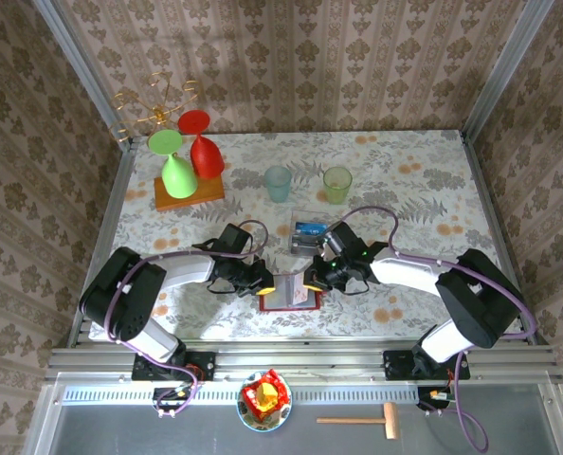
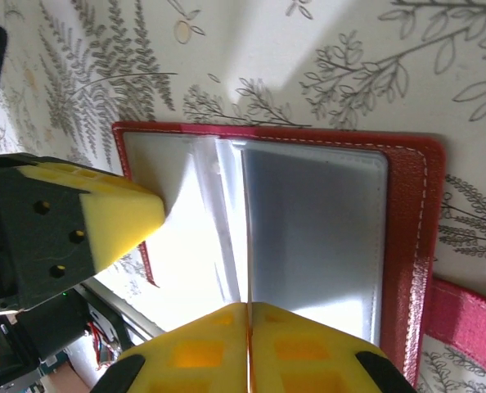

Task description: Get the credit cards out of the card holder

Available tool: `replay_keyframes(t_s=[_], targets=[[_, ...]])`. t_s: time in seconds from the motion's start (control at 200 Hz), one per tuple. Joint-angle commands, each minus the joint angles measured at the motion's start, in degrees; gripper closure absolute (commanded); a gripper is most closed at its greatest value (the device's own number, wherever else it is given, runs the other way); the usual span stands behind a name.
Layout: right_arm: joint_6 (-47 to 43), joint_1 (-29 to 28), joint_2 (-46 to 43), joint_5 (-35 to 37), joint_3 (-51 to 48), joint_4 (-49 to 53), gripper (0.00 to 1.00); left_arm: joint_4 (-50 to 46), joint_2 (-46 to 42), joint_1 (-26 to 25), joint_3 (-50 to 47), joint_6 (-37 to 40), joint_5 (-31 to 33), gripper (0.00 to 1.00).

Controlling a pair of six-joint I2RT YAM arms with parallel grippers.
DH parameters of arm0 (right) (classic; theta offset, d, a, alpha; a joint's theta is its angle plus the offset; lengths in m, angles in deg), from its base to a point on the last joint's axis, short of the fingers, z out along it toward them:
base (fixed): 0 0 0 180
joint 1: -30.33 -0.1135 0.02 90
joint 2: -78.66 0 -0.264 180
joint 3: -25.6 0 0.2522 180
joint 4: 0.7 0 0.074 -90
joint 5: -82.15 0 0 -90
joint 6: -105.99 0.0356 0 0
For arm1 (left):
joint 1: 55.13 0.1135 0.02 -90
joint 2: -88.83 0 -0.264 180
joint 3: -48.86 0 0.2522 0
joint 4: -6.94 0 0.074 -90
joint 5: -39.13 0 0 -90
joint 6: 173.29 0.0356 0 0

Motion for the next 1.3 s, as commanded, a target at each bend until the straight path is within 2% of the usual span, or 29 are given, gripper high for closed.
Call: replay_keyframes(t_s=[0.0, 0.19, 0.385, 0.52, 0.875, 1.0, 1.115, 1.225, 1.295], targets=[[-3.0, 0.3, -2.2, 1.7, 3.8, 4.5, 0.93, -3.2, -1.8, -0.1, -0.1, -0.1, 1.7, 0.88], [-9.3, 1.3, -2.3, 3.8, 10.1, 12.9, 0.95, -3.7, -4.3, 0.4, 1.6, -0.1, 1.6, 0.82], [-20.7, 3.0, -1.7, 6.5, 17.6, 22.5, 0.97, -4.7, -6.0, 2.1, 2.2, 0.7, 1.2, 0.81], [-26.5, 4.5, -1.1, 10.3, 22.9, 30.5, 0.98, -7.7, -4.5, 2.4, 4.3, 4.0, 0.3, 0.81], [-27.9, 7.1, -1.6, 12.9, 26.2, 34.0, 0.97, -10.6, 1.7, 1.1, 7.1, 7.9, -1.3, 0.81], [-31.5, 7.7, -1.8, 15.6, 27.3, 34.4, 0.97, -10.5, 2.3, 1.1, 7.2, 8.0, -1.1, 0.81], [-40.9, 8.0, -0.8, 16.3, 29.7, 35.4, 0.98, -10.5, 2.2, 1.7, 7.3, 8.0, -1.1, 0.81], [-59.6, 8.1, 1.8, 9.7, 32.9, 38.9, 0.98, -10.3, 2.0, 2.3, 7.3, 8.0, -1.2, 0.81], [-68.3, 8.0, 4.0, 11.8, 36.3, 43.0, 1.0, -10.3, 2.0, 2.6, 7.6, 8.1, -1.5, 0.81]])
